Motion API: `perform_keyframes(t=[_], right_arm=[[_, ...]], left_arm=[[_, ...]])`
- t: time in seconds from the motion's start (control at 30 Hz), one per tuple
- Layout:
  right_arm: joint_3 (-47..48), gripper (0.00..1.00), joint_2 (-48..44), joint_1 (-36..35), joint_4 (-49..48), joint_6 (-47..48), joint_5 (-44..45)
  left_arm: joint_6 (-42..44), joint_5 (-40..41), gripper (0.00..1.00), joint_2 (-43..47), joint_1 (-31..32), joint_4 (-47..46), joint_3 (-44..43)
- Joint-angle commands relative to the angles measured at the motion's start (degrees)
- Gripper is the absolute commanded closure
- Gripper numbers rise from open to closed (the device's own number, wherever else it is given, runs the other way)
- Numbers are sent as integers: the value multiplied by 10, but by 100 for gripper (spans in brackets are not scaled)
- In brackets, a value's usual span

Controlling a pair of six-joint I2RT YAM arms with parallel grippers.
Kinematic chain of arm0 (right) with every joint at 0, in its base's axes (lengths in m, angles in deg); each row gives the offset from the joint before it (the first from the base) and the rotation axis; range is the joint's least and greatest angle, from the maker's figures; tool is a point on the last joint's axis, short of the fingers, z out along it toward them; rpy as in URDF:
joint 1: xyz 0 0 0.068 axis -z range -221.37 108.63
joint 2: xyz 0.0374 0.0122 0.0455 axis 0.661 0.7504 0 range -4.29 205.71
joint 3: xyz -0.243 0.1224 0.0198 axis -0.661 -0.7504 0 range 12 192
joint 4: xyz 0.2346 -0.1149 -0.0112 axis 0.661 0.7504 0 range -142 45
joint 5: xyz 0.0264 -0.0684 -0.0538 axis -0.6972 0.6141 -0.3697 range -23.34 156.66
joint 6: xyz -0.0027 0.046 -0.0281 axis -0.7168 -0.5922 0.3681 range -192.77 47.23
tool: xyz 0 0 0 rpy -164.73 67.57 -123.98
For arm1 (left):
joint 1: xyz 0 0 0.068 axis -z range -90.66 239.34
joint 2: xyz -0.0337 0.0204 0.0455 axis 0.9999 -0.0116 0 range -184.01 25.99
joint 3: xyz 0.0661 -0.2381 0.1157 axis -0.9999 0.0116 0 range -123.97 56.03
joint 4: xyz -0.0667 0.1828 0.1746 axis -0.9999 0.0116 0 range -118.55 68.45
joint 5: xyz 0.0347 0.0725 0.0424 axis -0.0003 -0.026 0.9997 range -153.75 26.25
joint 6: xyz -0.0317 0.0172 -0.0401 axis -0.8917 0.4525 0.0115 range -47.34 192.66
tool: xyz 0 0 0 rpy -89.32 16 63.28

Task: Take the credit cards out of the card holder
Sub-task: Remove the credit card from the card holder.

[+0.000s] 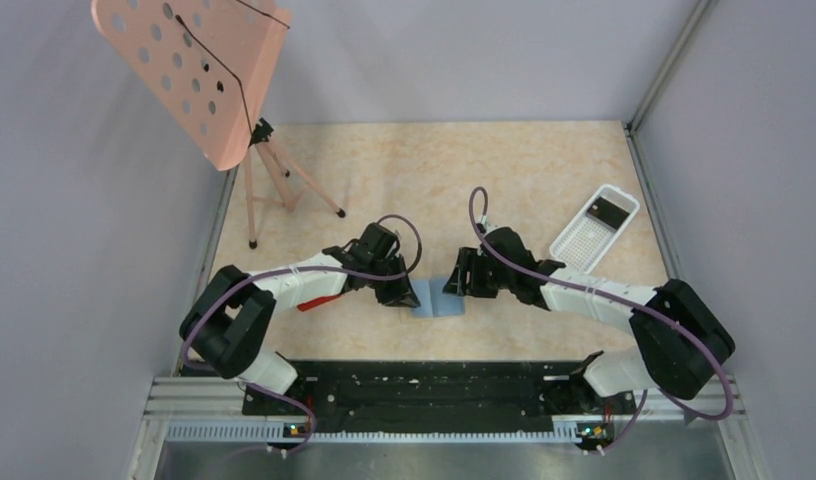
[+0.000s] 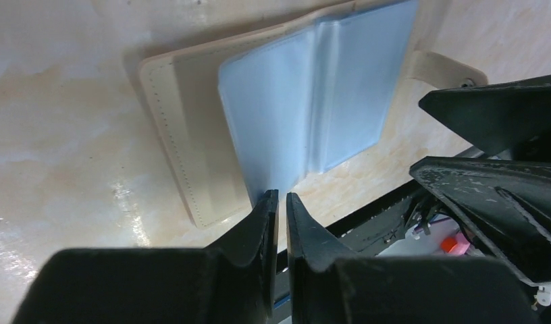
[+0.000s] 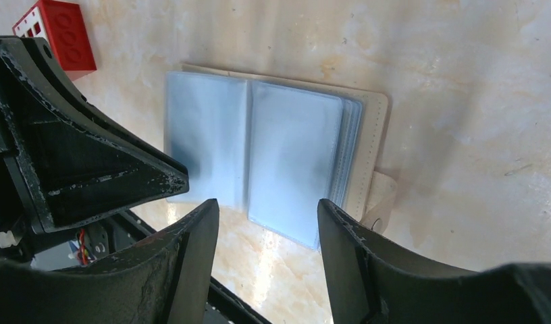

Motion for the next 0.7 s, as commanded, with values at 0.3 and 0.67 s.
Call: perform_keyframes(t=[0.3,0.67], right_arm=[[-11,47,44,5,-60,7,-8],[-11,48,44,6,-77,-5,-46]], left_arm=[[-12,18,86,-4,1,-70,80],[-14,27,86,-1,2,-71,89]])
